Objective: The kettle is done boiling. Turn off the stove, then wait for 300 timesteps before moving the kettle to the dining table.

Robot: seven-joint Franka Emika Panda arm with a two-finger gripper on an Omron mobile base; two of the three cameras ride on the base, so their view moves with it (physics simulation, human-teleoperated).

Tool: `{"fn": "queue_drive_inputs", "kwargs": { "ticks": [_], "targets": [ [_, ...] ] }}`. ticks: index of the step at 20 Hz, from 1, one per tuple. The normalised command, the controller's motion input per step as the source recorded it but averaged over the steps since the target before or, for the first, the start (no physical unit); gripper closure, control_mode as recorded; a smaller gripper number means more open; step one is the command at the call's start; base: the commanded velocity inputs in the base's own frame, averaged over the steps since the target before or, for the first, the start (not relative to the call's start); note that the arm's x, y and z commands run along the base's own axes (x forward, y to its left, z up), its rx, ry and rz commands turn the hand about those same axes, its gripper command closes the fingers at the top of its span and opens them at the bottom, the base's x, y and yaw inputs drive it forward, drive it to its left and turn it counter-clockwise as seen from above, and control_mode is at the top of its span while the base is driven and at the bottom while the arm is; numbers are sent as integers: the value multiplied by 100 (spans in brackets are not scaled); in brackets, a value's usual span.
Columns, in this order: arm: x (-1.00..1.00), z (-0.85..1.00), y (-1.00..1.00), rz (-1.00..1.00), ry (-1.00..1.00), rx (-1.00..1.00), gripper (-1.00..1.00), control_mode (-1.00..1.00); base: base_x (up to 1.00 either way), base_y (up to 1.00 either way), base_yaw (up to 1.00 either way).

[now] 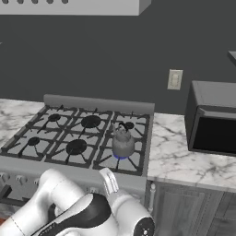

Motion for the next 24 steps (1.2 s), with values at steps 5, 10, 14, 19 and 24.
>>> {"fn": "queue_drive_inputs", "kwargs": {
  "ticks": [5, 10, 14, 19, 24],
  "targets": [
    [-21, -33, -7, 0, -8, 8, -100, -100, 0, 0, 0],
    [-8, -28, -16, -3, -10, 5, -100, -100, 0, 0, 0],
    [0, -26, -22, -4, -4, 7, -100, -100, 0, 0, 0],
    [4, -30, -26, -5, 0, 11, -100, -100, 0, 0, 0],
    [33, -33, -24, -5, 1, 14, -100, -100, 0, 0, 0]
  ]
}}
